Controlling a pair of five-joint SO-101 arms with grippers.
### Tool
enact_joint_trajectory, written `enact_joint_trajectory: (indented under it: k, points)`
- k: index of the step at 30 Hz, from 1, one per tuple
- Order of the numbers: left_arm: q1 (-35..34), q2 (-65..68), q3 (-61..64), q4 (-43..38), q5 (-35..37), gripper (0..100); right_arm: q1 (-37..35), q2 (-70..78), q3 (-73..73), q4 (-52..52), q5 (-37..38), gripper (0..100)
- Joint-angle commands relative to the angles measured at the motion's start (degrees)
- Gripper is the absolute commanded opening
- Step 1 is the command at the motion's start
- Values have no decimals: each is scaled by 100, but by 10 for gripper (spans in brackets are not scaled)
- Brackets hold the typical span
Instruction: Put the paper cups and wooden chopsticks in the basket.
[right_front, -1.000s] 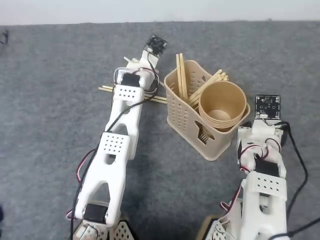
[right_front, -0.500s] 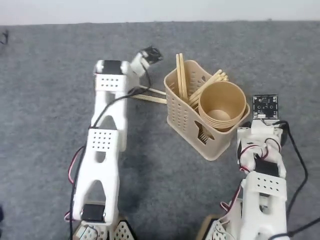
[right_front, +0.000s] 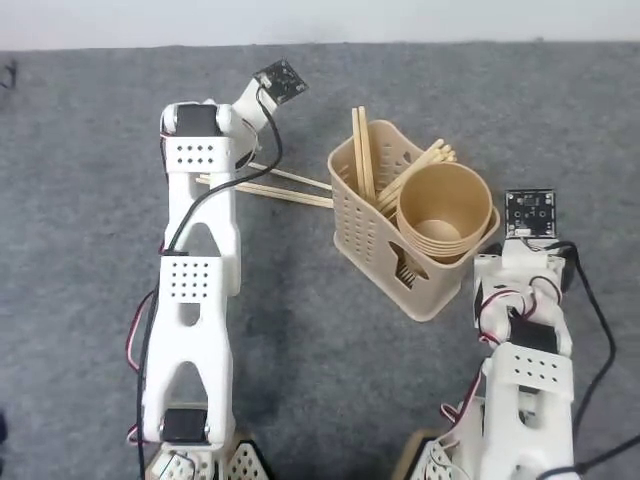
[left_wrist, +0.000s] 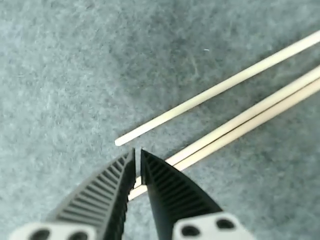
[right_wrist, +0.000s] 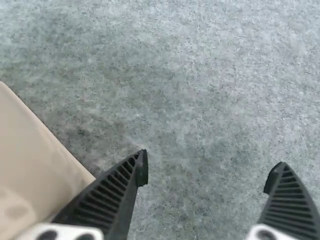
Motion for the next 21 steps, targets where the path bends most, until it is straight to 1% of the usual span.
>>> enact_joint_trajectory:
  k: [1, 4, 6, 8, 11, 15, 16, 21]
  points:
    - [123, -422, -163, 123, -229, 15, -145, -31, -26, -92, 88, 372]
    - [299, -334, 119, 158, -1064, 15, -145, -31, -26, -92, 88, 372]
    - [343, -264, 567, 158, -1662, 15, -145, -31, -26, -92, 88, 372]
    - [369, -255, 1059, 158, -2040, 16, -145, -31, -35, -92, 88, 372]
    - [519, -264, 1455, 158, -2057, 16, -145, -31, -53, -92, 88, 372]
    - [633, -255, 1525, 158, -2048, 19, -145, -31, -62, -92, 88, 372]
    - [651, -255, 1525, 158, -2048, 33, -145, -31, -62, -92, 88, 372]
    - [668, -264, 1552, 158, -2048, 174, -145, -31, -62, -92, 88, 372]
